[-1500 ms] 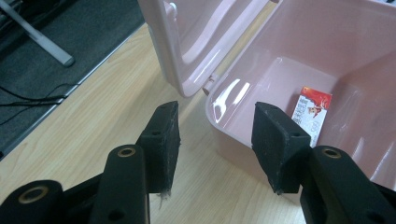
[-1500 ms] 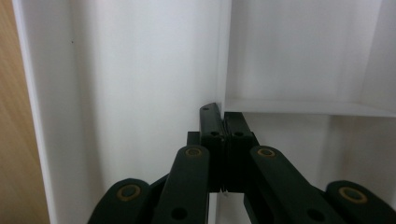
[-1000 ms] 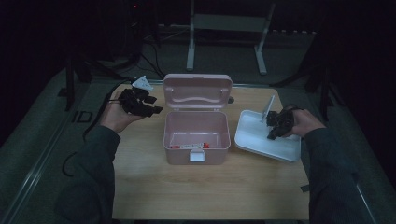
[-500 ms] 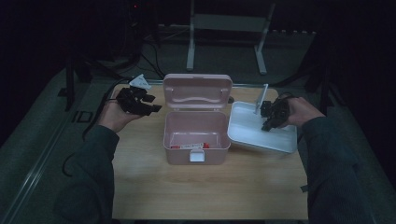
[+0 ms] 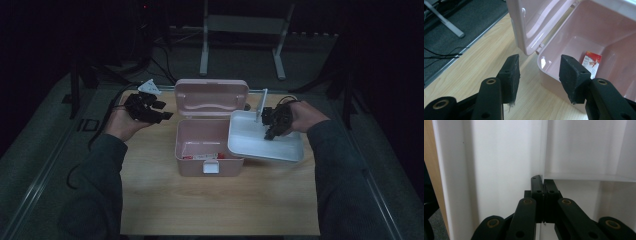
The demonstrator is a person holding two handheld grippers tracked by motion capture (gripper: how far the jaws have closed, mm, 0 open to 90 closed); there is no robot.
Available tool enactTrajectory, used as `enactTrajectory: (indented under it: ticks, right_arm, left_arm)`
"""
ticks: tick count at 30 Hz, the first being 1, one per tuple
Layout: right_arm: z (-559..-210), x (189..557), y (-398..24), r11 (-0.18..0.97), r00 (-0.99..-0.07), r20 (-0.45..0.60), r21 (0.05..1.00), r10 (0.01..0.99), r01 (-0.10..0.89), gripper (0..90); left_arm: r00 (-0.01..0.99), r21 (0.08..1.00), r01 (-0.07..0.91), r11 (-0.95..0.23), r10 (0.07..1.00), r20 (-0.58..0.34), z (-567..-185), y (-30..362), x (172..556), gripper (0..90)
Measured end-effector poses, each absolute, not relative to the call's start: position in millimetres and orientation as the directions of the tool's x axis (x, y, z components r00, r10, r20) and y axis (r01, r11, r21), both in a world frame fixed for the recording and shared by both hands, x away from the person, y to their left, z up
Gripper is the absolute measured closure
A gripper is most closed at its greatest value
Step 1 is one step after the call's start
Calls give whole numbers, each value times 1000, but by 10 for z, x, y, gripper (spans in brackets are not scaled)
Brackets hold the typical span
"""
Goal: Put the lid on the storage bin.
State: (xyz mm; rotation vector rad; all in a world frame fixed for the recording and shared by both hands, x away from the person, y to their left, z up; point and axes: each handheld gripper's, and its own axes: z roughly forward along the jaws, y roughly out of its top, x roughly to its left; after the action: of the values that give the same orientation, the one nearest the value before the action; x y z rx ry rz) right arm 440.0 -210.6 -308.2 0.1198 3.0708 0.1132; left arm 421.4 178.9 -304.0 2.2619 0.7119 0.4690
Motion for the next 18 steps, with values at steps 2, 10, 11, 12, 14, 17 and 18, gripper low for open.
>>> enactTrajectory:
  ticks: [2, 10, 11, 12, 14, 17, 18]
  right_arm:
    - [-3081, 4403, -2019, 995, -996, -61, 77, 68, 63, 895]
    - [-3073, 4427, -1692, 994, -998, -54, 103, 32, 26, 894]
    - [-3075, 4429, -1652, 994, -998, -55, 108, 25, 19, 895]
    - [-3076, 4430, -1611, 994, -998, -54, 109, 21, 15, 894]
    - [-3081, 4430, -1535, 994, -998, -54, 113, 11, 4, 895]
    - [-3094, 4434, -1431, 994, -998, -57, 112, 3, -4, 895]
    - [-3102, 4430, -1394, 994, -999, -54, 112, -2, -8, 895]
  left_arm:
    - [783, 721, 352, -597, 610, 123, -3040, 1792, 4213, 506]
    - [784, 730, 348, -589, 610, 118, -3031, 1804, 4203, 506]
    - [784, 729, 349, -589, 610, 118, -3030, 1804, 4202, 506]
    - [783, 729, 349, -589, 610, 118, -3032, 1803, 4202, 506]
    - [783, 728, 349, -590, 610, 119, -3033, 1802, 4201, 506]
    - [788, 729, 347, -590, 605, 114, -3029, 1806, 4200, 506]
    - [789, 730, 347, -589, 604, 112, -3028, 1807, 4201, 506]
